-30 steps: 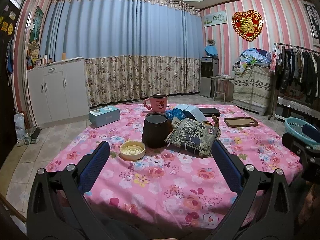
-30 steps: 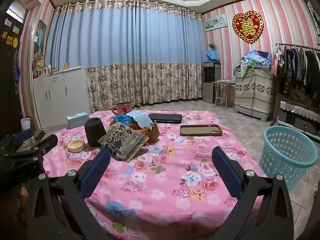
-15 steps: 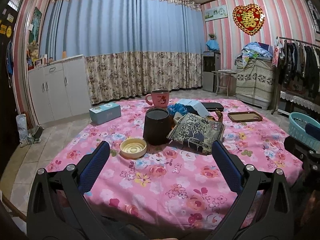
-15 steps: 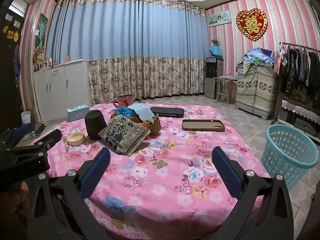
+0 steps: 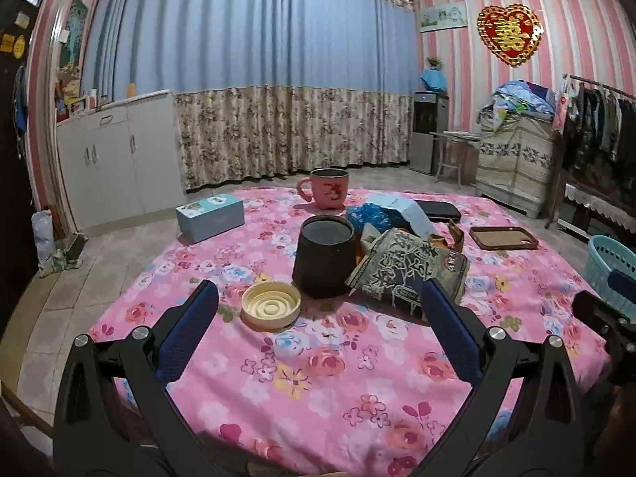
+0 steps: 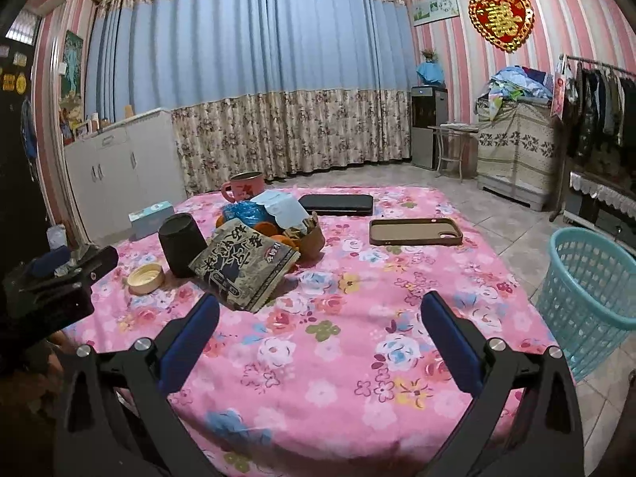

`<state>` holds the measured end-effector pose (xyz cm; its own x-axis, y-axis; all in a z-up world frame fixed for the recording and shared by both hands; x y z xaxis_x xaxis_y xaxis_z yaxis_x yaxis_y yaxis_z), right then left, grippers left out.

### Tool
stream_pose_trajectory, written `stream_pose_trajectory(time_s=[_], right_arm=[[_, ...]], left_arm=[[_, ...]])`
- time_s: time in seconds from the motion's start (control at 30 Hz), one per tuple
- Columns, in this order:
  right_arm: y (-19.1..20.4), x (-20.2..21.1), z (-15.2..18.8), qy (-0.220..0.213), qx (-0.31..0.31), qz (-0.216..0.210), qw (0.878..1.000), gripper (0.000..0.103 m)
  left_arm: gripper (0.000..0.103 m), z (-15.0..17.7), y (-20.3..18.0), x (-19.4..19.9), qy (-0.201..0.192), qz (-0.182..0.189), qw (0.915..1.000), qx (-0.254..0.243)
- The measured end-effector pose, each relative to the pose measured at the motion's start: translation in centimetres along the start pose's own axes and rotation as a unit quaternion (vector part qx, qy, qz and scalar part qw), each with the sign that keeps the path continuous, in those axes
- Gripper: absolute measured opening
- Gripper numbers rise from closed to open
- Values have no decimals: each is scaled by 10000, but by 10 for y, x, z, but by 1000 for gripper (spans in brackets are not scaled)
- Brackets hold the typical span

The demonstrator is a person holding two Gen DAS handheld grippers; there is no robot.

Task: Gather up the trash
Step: 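Grasp the printed snack bag with the right gripper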

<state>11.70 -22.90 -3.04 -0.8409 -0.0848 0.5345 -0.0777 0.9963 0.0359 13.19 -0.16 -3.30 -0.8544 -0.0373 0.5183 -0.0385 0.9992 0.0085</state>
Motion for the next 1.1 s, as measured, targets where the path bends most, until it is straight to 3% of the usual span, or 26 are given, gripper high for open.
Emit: stream_pose_trajectory(time_s=[0.27, 0.4, 0.5, 0.67, 0.8, 0.83, 0.9, 0.93, 0.97, 1.03, 1.1], right_arm=[[11, -9, -36, -147, 193, 11, 9997, 99], [24, -37, -41, 221, 224, -285, 9991, 99], [32, -74, -38, 656, 235, -450, 9966, 99], [42, -126, -32, 1215, 110, -516, 9912, 99], [49, -160, -30, 1593, 42, -636, 9852, 98], [53, -166, -29, 1657, 41, -749, 9833, 95], [57, -176, -26, 1774, -31, -889, 9801, 70], [58, -180, -23, 1876, -103, -949, 9776, 43], [58, -180, -22, 1887, -184, -1005, 9767, 34], [62, -173, -24, 1788, -162, -1112, 9775, 20], [65, -159, -33, 1489, 19, -1063, 9831, 15]], left_arm=[[98, -15, 12, -4, -46, -203, 9997, 86], [98, -27, 19, -6, -111, -188, 9997, 75], [98, -44, 40, -17, -127, -399, 9989, 187], [98, -69, 68, -58, 122, -495, 9984, 228], [98, -60, 68, -84, 398, -381, 9983, 168], [98, -56, 65, -89, 502, -295, 9982, 174], [98, -49, 56, -91, 631, -108, 9978, 144], [98, -49, 53, -91, 601, -152, 9980, 75], [98, -49, 51, -92, 595, -168, 9981, 20], [98, -47, 45, -92, 617, -141, 9980, -72], [98, -47, 42, -92, 615, -136, 9979, -117]])
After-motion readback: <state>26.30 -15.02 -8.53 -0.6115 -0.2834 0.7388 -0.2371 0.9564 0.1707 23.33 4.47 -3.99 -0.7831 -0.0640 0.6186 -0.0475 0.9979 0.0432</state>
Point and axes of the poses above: each gripper's, at about its wrist camera, not at the fingertips, and x roughly against the way its jaws point, y to its left, z to its underside, the point moved 8 cm from there along -x, roughly the way its jaws point, and after that the axes turned 8 degrees about y, right-handed, at the moved point
